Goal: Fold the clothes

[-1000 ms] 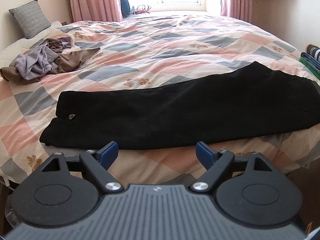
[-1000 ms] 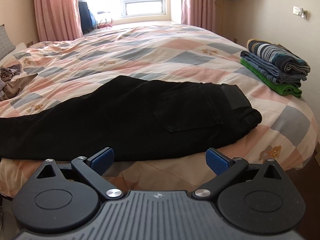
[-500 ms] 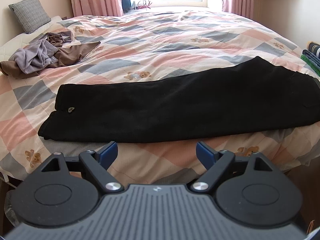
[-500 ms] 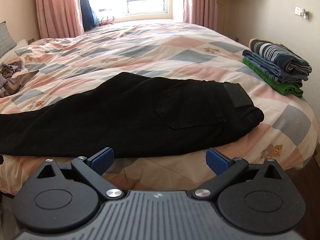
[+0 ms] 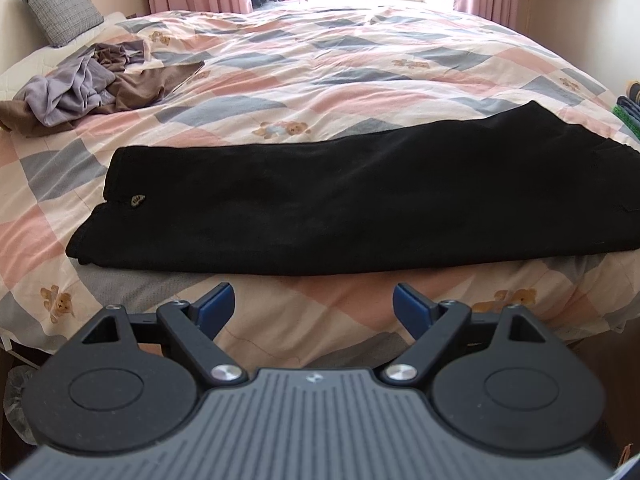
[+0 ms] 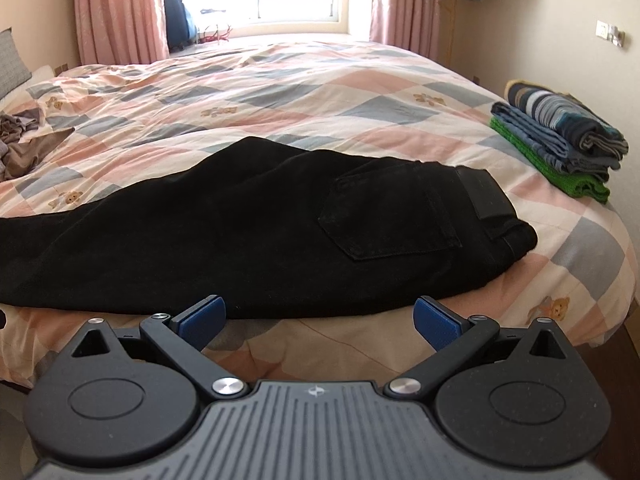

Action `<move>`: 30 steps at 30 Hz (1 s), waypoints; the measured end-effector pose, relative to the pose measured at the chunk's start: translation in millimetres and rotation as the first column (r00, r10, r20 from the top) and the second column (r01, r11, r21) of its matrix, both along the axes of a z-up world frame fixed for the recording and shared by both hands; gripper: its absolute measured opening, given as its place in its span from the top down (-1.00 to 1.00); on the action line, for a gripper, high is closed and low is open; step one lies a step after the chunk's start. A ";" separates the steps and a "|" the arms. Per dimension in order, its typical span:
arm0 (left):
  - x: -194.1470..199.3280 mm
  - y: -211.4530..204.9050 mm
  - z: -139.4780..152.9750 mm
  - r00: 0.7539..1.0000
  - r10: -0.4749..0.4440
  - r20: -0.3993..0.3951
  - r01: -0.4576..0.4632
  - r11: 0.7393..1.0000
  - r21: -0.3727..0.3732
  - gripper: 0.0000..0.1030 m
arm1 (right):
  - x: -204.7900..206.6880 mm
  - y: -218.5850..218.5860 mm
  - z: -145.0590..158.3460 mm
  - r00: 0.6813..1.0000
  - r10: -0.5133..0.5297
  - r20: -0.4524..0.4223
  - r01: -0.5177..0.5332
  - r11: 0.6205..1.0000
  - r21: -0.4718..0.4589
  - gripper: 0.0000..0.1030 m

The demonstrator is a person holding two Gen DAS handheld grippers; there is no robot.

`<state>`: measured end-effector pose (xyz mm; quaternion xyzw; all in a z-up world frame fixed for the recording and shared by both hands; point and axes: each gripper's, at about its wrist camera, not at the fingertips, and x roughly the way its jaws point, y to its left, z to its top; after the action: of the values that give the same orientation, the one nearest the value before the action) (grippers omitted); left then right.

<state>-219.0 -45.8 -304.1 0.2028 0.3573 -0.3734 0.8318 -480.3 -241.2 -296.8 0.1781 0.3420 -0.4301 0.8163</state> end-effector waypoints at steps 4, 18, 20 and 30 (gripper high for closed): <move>6.9 -1.1 -4.7 1.000 0.010 -0.011 -0.010 1.000 0.008 -0.64 | 8.5 -2.0 -3.3 1.000 0.008 -0.017 -0.008 1.000 0.001 -1.00; 44.7 10.4 -11.7 0.992 0.101 -0.079 -0.107 0.992 -0.071 -0.65 | 24.5 -14.7 -6.8 1.000 0.008 -0.003 -0.008 1.000 -0.024 -1.00; 60.2 23.5 -16.0 0.980 0.144 -0.134 -0.162 0.979 -0.126 -0.65 | 21.2 -17.7 -4.1 0.999 0.009 0.047 -0.007 0.999 -0.033 -1.00; 137.8 89.0 -37.2 0.855 0.291 -0.428 -0.450 0.827 -0.338 -0.56 | 4.6 -46.2 -17.1 0.970 -0.074 0.231 0.068 0.997 0.034 -1.00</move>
<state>-81.2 43.2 -341.3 -0.1300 0.4455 -0.3010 0.8331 -475.7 -287.4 -313.9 0.2499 0.2434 -0.4310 0.8322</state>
